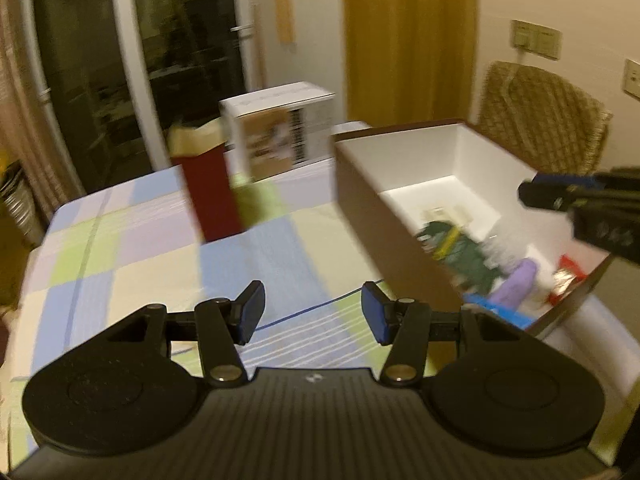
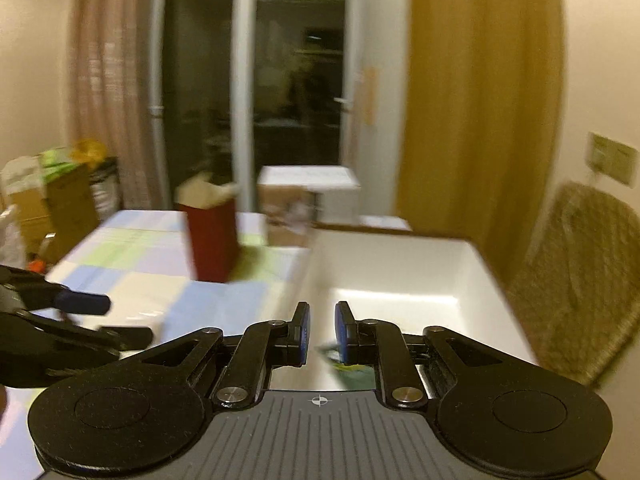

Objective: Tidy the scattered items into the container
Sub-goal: 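Move both tools back to the scrunchie and swab bag, then grasp the brown scrunchie with the left tool while the right tool grasps the cotton swab bag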

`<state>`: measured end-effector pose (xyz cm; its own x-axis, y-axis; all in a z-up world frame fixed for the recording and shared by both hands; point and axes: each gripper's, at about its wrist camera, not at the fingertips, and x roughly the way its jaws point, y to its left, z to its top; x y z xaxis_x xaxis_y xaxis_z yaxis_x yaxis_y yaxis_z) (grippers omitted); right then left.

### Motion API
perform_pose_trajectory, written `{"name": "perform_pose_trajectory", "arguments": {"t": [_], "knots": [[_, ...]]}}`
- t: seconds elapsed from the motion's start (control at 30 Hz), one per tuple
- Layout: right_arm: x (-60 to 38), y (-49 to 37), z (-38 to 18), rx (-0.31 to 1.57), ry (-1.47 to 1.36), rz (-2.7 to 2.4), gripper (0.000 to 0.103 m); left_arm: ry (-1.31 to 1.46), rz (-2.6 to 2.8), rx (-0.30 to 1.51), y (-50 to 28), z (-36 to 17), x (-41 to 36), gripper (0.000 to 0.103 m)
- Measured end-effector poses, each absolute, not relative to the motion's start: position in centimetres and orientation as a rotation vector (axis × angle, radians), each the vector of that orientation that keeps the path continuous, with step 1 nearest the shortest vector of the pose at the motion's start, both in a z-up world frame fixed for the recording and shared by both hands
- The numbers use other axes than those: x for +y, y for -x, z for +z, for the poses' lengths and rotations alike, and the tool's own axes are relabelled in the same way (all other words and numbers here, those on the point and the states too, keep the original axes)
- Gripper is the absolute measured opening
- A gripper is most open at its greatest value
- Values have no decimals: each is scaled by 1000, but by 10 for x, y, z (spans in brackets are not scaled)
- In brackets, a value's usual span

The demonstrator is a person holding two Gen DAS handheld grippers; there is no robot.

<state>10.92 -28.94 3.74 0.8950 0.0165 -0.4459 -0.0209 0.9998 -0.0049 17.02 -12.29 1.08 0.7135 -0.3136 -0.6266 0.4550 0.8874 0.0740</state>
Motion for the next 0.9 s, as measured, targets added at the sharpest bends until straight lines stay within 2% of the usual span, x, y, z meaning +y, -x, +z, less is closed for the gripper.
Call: {"name": "perform_pose_trajectory", "arguments": {"t": [0.03,0.33,0.53,0.7,0.9], "knots": [[-281,-107,39,429,0,39,99,-227,-409,654,-171,9,-112,48],[-209,-133,23,448,64,180,99,-186,-198,705,-179,-16,-8,50],[-168,-163,-6,497,116,256,99,-162,-90,726,-192,-37,42,59],[-148,-188,-41,557,155,295,99,-156,-49,740,-214,-58,65,64],[-137,-224,-85,633,190,318,99,-150,-63,766,-245,-81,69,65]]}}
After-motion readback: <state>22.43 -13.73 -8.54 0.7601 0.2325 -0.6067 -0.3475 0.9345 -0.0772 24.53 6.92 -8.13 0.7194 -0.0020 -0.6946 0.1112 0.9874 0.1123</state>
